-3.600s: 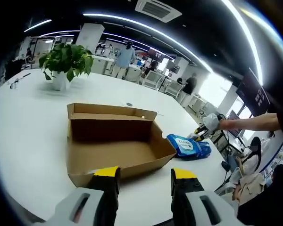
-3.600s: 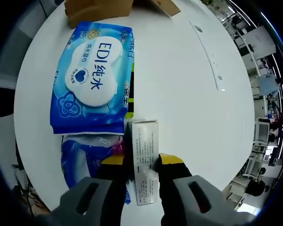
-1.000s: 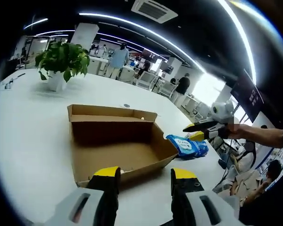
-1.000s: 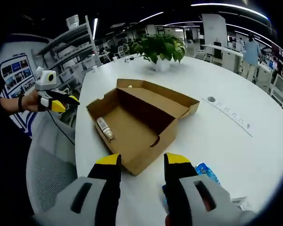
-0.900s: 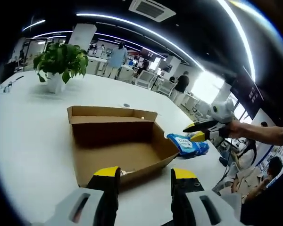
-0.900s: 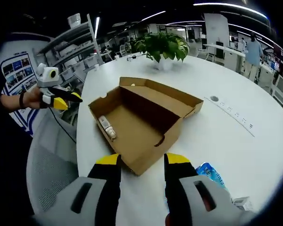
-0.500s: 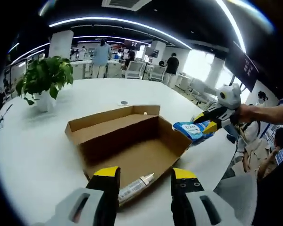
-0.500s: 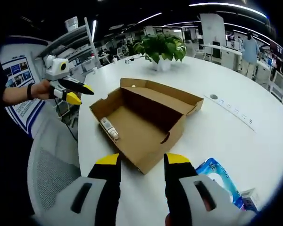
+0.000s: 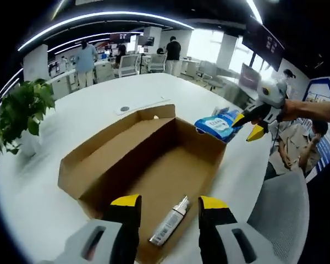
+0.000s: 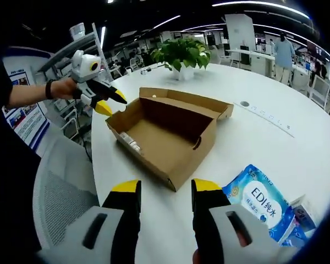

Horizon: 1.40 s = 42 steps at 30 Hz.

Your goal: Operate the shoe box by opening the lid, removing the specified soft item, and placing it in the target area until the item is outside and the box remains undamaged.

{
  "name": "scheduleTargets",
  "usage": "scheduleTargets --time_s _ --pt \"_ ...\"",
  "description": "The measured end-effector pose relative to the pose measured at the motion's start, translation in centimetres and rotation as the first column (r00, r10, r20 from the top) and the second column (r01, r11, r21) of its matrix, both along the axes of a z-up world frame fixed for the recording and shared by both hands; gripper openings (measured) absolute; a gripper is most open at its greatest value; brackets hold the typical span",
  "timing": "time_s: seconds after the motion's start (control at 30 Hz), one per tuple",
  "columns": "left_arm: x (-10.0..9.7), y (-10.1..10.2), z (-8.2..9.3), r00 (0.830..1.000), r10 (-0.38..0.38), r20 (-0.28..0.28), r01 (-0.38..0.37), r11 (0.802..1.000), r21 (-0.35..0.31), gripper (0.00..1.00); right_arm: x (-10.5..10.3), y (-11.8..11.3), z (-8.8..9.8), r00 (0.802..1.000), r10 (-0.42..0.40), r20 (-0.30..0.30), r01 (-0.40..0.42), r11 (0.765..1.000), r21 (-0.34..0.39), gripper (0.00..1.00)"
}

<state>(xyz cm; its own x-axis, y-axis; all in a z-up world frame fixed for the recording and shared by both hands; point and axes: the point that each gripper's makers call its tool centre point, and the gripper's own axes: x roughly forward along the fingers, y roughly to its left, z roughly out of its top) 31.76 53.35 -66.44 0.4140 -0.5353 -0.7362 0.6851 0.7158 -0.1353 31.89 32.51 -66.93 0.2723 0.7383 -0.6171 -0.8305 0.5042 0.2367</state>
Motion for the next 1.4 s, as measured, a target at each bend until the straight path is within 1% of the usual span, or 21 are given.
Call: scheduleTargets --time_s 0.07,0.17,0.27,0.33,0.43,0.53,0.63,0.73,0.9,1.0,1.03,1.1,1.2,1.23,1.3,1.4 --pt "-0.3 -0.5 -0.8 0.998 -0.053 -0.015 0.053 0.998 0.037 0.42 -0.3 -0.2 -0.2 1.000 -0.004 -0.003 0.004 1.000 -0.001 0.34" --pt "-0.4 -0.9 -1.9 0.993 -0.110 -0.033 0.112 0.991 0.076 0.42 -0.3 -0.8 -0.5 1.000 -0.012 -0.004 0.012 1.000 -0.004 0.34" --pt "-0.4 -1.4 -2.6 0.987 -0.151 -0.049 0.155 0.983 0.094 0.43 -0.3 -1.3 -0.5 0.999 -0.034 -0.007 0.034 0.999 -0.002 0.34" --pt "-0.2 -1.5 -2.9 0.985 -0.165 -0.054 0.169 0.981 0.097 0.43 -0.5 -1.5 -0.4 0.999 -0.042 -0.009 0.042 0.999 -0.004 0.34" --pt "-0.3 -1.8 -3.3 0.979 -0.190 -0.070 0.197 0.975 0.100 0.43 -0.8 -1.9 0.0 0.999 -0.047 0.008 0.047 0.999 -0.003 0.34" --pt "-0.2 -1.9 -3.2 0.976 -0.204 -0.077 0.210 0.973 0.093 0.43 -1.2 -2.1 -0.1 0.998 -0.059 0.006 0.059 0.998 0.005 0.34" --pt "-0.2 -1.8 -3.2 0.973 -0.215 -0.081 0.222 0.971 0.092 0.43 -1.6 -2.3 -0.9 0.998 -0.056 -0.006 0.056 0.998 -0.009 0.34" --pt "-0.2 -1.7 -3.1 0.971 -0.224 -0.077 0.231 0.969 0.092 0.43 -2.0 -2.2 -1.1 0.998 -0.058 -0.015 0.058 0.998 -0.009 0.34" --pt "0.1 -1.5 -3.2 0.971 -0.221 -0.088 0.227 0.971 0.069 0.44 -2.2 -1.9 -1.2 0.998 -0.056 -0.021 0.056 0.998 -0.004 0.34" --pt "0.4 -1.5 -2.7 0.973 -0.213 -0.084 0.218 0.975 0.047 0.43 -2.4 -2.0 -1.3 0.998 -0.058 -0.027 0.058 0.998 -0.001 0.34" --pt "0.5 -1.5 -2.8 0.973 -0.213 -0.084 0.218 0.975 0.049 0.43 -2.4 -2.0 -1.3 0.998 -0.059 -0.028 0.059 0.998 0.000 0.34" --pt "0.5 -1.1 -3.3 0.971 -0.222 -0.092 0.229 0.971 0.072 0.43 -2.5 -2.0 -1.5 0.998 -0.059 -0.034 0.059 0.998 -0.001 0.34" --pt "0.5 -1.0 -4.0 0.966 -0.233 -0.108 0.243 0.966 0.090 0.43 -2.8 -1.9 -1.6 0.998 -0.049 -0.041 0.049 0.999 -0.003 0.36" --pt "0.3 -1.0 -4.4 0.962 -0.245 -0.120 0.258 0.961 0.104 0.43 -2.8 -1.9 -1.6 0.998 -0.048 -0.041 0.048 0.999 -0.003 0.36" --pt "0.2 -1.5 -4.6 0.957 -0.263 -0.125 0.276 0.956 0.101 0.41 -2.8 -1.9 -1.5 0.998 -0.049 -0.039 0.049 0.999 -0.003 0.36" --pt "0.7 -1.6 -5.1 0.955 -0.260 -0.141 0.276 0.956 0.103 0.42 -2.6 -2.2 -1.5 0.997 -0.065 -0.032 0.065 0.998 -0.003 0.35"
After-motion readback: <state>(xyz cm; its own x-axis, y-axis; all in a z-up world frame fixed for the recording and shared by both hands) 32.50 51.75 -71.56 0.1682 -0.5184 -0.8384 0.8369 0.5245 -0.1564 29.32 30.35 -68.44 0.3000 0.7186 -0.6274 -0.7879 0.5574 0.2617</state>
